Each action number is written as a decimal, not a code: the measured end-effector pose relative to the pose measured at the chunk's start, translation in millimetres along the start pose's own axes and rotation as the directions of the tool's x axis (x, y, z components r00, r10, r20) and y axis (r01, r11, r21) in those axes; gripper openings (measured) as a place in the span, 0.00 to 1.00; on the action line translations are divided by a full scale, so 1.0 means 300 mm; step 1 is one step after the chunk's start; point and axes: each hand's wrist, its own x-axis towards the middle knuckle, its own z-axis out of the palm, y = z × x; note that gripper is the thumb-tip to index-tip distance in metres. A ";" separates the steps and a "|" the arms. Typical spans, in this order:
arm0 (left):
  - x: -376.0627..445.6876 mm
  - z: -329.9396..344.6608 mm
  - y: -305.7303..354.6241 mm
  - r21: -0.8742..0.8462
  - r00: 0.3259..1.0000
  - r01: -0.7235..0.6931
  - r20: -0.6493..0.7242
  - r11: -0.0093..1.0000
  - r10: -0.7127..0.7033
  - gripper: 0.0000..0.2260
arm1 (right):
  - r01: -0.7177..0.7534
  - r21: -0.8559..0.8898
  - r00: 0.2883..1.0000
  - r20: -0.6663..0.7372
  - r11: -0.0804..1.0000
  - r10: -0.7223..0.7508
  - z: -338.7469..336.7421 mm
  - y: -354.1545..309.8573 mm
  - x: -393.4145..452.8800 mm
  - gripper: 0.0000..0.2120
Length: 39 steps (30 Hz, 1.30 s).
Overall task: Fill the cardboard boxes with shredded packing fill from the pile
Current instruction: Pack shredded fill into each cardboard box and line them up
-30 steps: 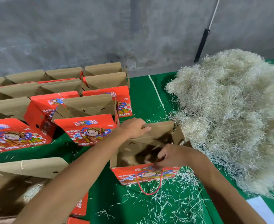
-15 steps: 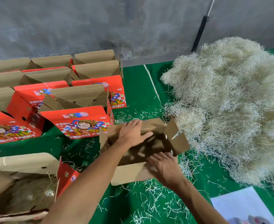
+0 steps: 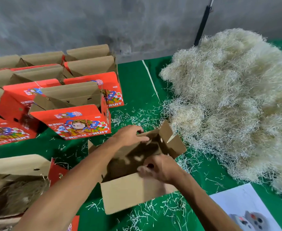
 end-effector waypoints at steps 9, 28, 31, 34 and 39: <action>0.251 -0.102 0.345 -0.398 0.964 -0.136 -0.265 0.907 0.028 0.21 | -0.011 0.345 0.830 -0.520 0.939 0.201 -0.367 0.211 0.123 0.18; 0.798 0.164 0.339 -0.318 0.682 0.675 0.613 0.666 -0.399 0.38 | -0.653 -0.101 0.753 0.009 0.750 0.657 -0.051 0.944 0.527 0.48; 0.848 0.186 0.356 -0.423 0.649 0.745 0.639 0.515 -0.413 0.31 | -0.585 -0.072 0.808 -0.131 0.808 0.574 0.014 0.905 0.499 0.39; 0.852 0.200 0.392 -0.445 0.617 0.783 0.645 0.435 -0.450 0.34 | -0.515 0.076 0.846 -0.117 0.854 0.521 0.038 0.845 0.477 0.39; 0.812 0.023 0.348 -0.497 0.683 0.726 0.602 0.475 -0.413 0.24 | -0.180 0.810 0.895 -0.100 0.558 0.434 -0.080 0.699 0.445 0.32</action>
